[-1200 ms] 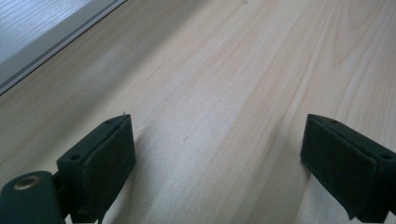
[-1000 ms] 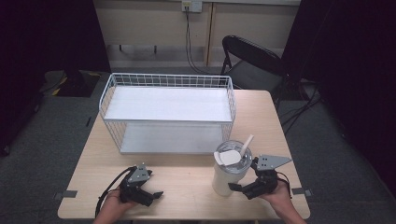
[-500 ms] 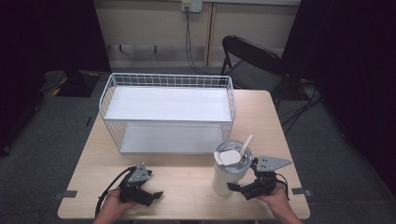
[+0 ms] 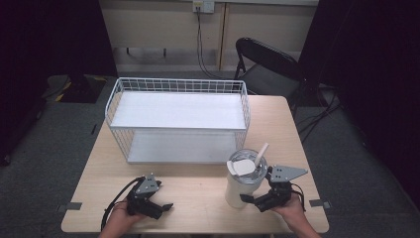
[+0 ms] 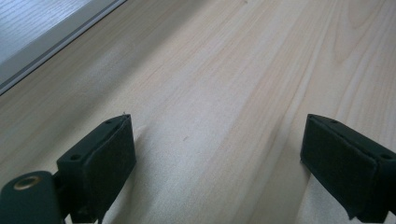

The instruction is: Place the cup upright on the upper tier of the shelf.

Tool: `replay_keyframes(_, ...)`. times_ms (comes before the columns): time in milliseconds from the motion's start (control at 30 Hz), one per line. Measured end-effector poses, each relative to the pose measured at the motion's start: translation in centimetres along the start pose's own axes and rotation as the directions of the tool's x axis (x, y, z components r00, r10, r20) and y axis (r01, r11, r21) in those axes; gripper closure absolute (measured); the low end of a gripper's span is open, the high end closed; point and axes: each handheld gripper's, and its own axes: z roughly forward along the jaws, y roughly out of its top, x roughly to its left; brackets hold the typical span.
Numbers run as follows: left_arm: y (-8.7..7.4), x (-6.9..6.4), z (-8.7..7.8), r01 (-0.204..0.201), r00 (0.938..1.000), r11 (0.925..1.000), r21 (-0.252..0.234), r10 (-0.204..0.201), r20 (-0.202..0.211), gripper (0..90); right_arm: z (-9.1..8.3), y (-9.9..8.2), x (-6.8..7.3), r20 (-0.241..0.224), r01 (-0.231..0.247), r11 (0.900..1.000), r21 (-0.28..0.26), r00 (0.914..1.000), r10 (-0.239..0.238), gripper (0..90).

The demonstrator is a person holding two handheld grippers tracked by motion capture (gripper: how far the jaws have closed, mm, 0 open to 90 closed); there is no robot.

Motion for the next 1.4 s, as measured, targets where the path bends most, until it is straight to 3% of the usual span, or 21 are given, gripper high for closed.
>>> replay_keyframes(267, 0.0, 0.0, 0.0, 0.001, 1.0, 1.0, 0.0, -0.001, -0.001, 9.5, 0.6, 0.2, 0.0, 0.002, 0.031, 0.9995, -0.004, 0.9995, -0.031, 7.9)
replay_keyframes(600, 0.0, 0.0, 0.0, 0.0, 1.0, 1.0, 0.0, 0.0, -0.002, 9.5, 1.3, 0.1, -0.2, 0.001, 0.001, 0.9992, -0.041, 1.0, -0.001, 7.7)
replay_keyframes(1167, 0.0, 0.0, 0.0, 0.0, 1.0, 1.0, -0.001, 0.0, -0.002, 9.5, 1.0, 0.8, 0.4, 0.012, 0.054, 0.9982, 0.025, 0.9984, -0.055, 7.9)
replay_keyframes(1400, 0.0, 0.0, 0.0, 0.0, 1.0, 1.0, -0.001, 0.0, -0.002, 9.6, 1.1, 0.8, 0.5, 0.019, 0.047, 0.9988, 0.009, 0.9987, -0.047, 7.7)
